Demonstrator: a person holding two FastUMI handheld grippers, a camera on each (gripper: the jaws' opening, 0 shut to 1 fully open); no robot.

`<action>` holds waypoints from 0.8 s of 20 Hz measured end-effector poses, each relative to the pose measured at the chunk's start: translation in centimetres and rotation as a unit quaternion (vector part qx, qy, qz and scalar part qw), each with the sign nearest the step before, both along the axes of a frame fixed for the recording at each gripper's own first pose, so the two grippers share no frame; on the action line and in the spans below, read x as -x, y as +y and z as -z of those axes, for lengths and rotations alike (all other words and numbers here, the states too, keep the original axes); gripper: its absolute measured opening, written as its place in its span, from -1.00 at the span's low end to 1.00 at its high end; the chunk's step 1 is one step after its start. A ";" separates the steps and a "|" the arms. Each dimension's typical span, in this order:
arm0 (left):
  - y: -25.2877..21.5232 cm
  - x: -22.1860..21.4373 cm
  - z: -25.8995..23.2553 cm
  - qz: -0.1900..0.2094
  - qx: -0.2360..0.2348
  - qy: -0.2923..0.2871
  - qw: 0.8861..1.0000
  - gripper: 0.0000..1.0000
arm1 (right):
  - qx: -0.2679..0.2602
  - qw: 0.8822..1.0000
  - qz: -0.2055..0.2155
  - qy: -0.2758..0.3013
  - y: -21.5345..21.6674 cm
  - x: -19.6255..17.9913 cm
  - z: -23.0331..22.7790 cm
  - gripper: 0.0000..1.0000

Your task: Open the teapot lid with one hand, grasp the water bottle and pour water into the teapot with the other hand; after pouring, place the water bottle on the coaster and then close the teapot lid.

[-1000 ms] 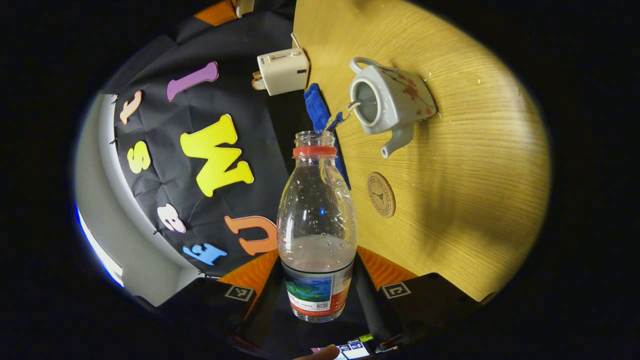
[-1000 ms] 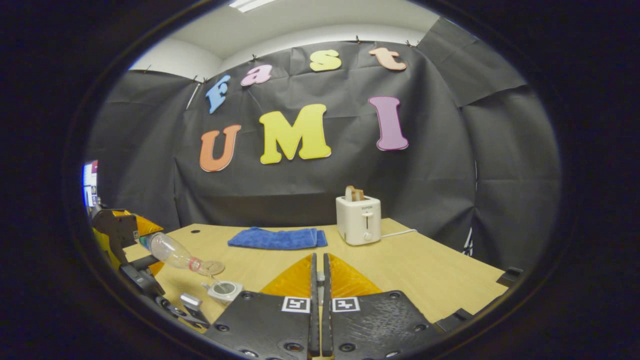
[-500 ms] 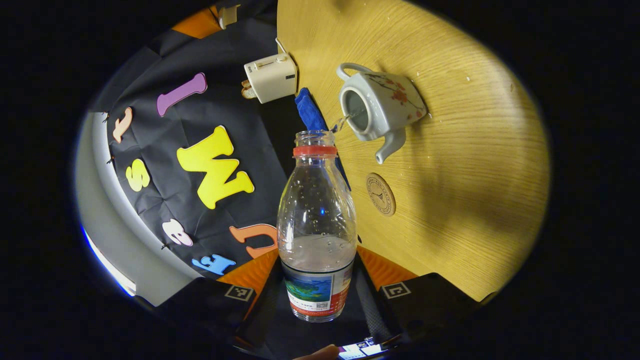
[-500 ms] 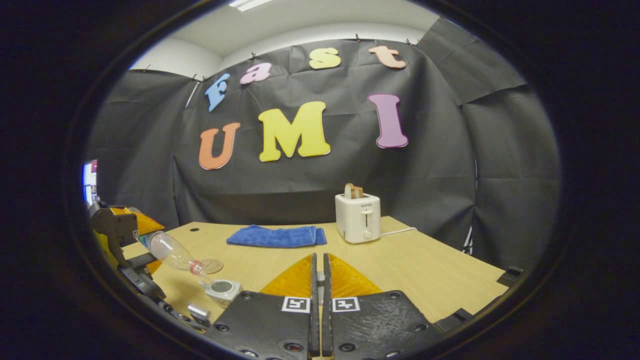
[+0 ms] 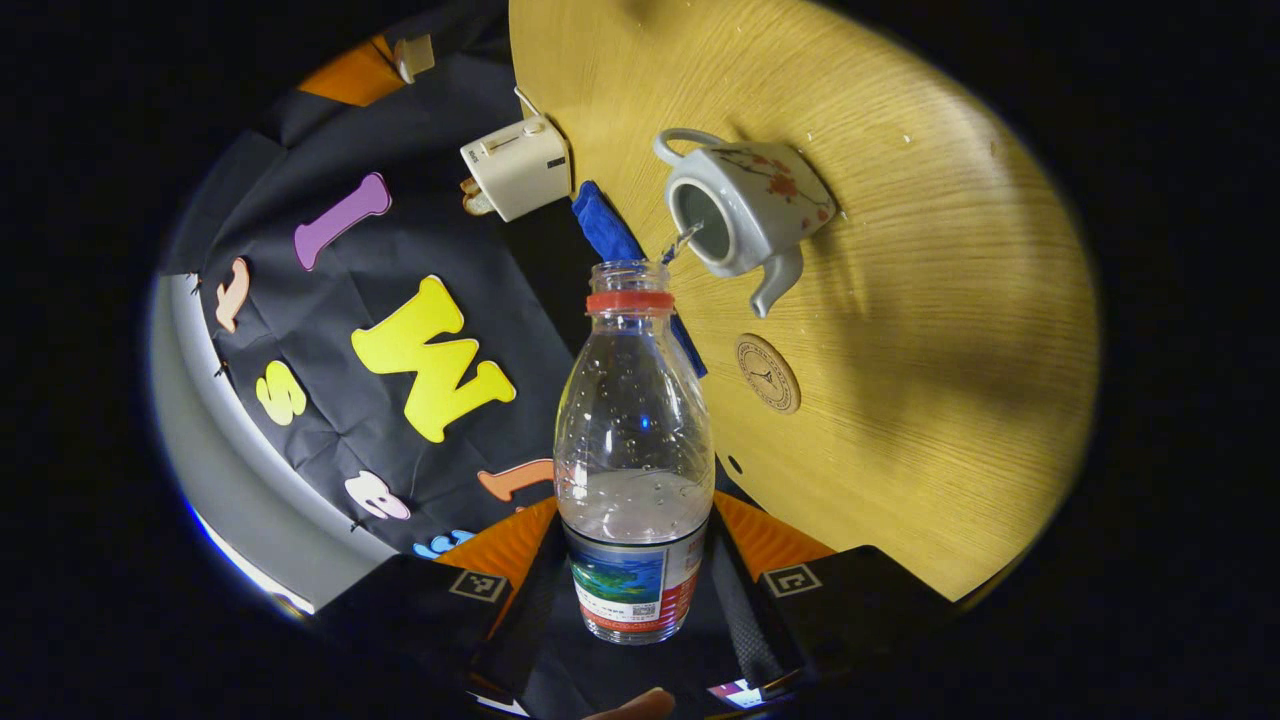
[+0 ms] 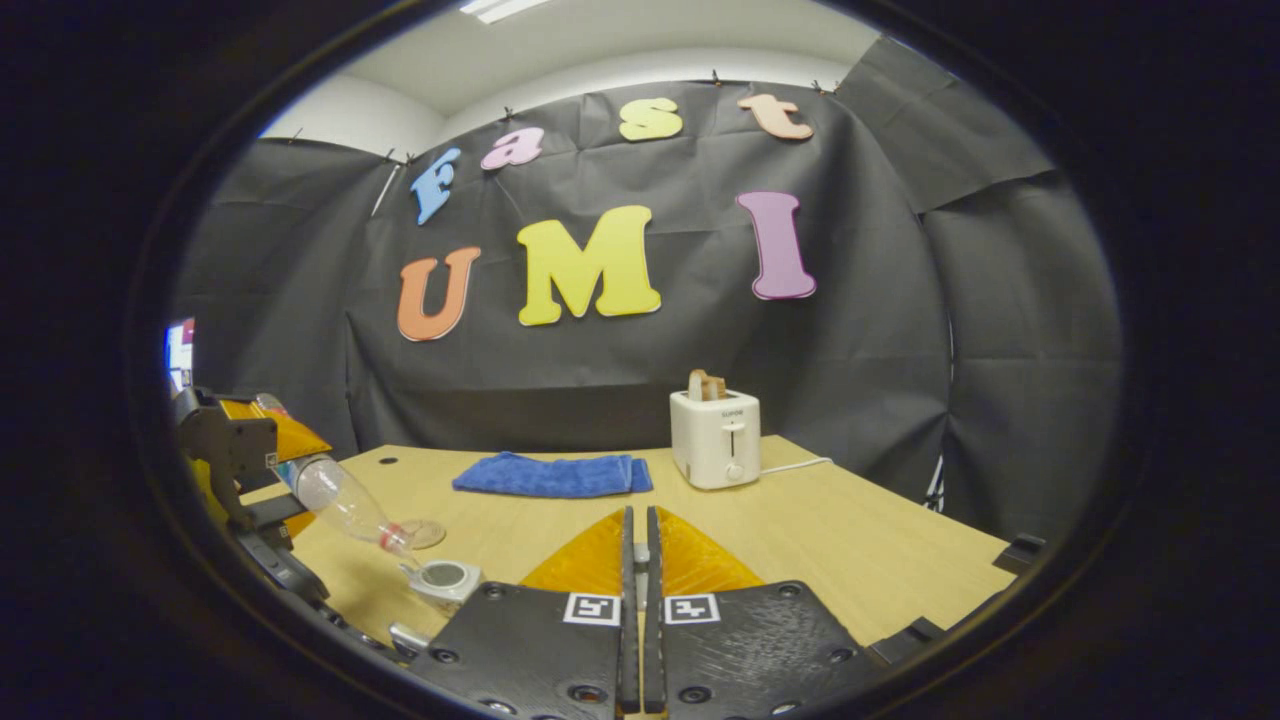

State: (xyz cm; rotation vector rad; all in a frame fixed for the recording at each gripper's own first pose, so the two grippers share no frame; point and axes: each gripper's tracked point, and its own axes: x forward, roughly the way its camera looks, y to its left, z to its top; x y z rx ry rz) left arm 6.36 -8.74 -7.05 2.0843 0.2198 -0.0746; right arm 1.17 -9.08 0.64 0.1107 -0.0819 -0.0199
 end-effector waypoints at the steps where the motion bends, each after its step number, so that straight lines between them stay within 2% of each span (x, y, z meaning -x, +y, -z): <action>1: -0.1 0.2 0.1 0.000 -0.006 0.001 1.000 0.55 | 0.001 1.000 -0.001 0.000 0.1 0.0 0.0 -0.97; 7: -1.3 -0.5 -0.6 0.004 -0.060 0.000 0.998 0.55 | 0.007 1.000 -0.002 0.000 0.2 0.2 0.0 -0.97; 16: -1.8 -0.1 -0.3 0.001 -0.084 0.004 0.996 0.56 | 0.014 1.000 -0.004 -0.001 0.4 0.3 -0.1 -0.97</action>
